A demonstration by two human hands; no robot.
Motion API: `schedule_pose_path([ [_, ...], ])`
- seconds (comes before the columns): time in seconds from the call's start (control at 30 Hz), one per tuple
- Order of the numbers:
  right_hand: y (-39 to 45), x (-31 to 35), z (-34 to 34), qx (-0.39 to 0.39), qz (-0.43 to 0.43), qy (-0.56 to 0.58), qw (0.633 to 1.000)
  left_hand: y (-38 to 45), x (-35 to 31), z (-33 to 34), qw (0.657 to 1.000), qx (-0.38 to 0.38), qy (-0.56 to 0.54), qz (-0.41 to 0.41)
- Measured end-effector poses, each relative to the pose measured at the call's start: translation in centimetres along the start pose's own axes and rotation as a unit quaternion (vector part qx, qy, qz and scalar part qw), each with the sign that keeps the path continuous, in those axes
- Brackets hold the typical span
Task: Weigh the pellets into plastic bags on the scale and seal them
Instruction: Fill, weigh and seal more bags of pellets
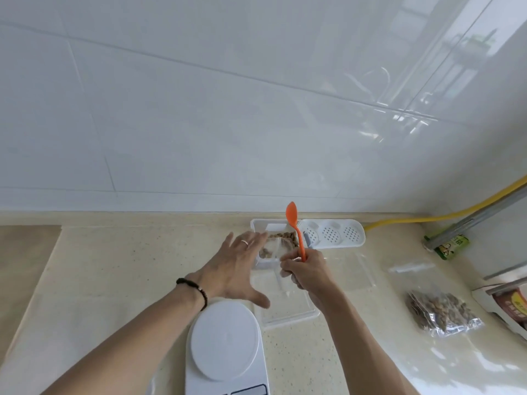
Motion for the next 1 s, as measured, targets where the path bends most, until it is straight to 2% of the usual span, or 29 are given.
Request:
schedule_pose_path([
  [0.1,0.5,-0.2,0.5,0.030,0.005,0.014,0.999,0.9,-0.6,0.6,0.999,-0.042,0.010,0.006],
  [0.23,1.6,-0.6,-0.1,0.027,-0.002,0.018,0.999,1.7,-0.5,-0.8,0.987,-0.127,-0.098,0.028],
  [0.37,2.9,-1.4,-0.4,0.033,-0.012,0.021,0.999,3.1,-0.2,-0.4,0.978,-0.144,-0.146,0.035],
  [0.57,5.4,-3.3,-2.9,-0.035,0.000,-0.074,0.997,4.3,2.2,0.8,0.977,-0.146,-0.153,-0.006],
  [0.7,7.3,-4.3,-4.4,-0.013,-0.018,-0.213,0.977,4.4,4.1,1.4,0.978,-0.148,-0.138,-0.046],
  [0.77,8.0,-4.5,-5.0,-0.041,-0.037,-0.232,0.971,4.3,4.7,1.6,0.977,-0.148,-0.138,-0.062],
  [0.9,7.9,-3.8,-7.0,-0.176,-0.052,-0.174,0.968,4.3,5.2,1.8,0.977,-0.143,-0.132,-0.088],
  [1.0,7.7,-2.8,-8.1,-0.223,-0.093,-0.162,0.957,4.7,4.9,1.7,0.975,-0.153,-0.127,-0.099],
])
Point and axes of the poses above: each hand's wrist, its own y-axis towards the middle knuckle, its own z-axis out of the palm, x = y × z, the point moved 6 cm from there along y, towards the middle knuckle, and after that the axes turned 10 degrees about -z, right-handed, at the moved point
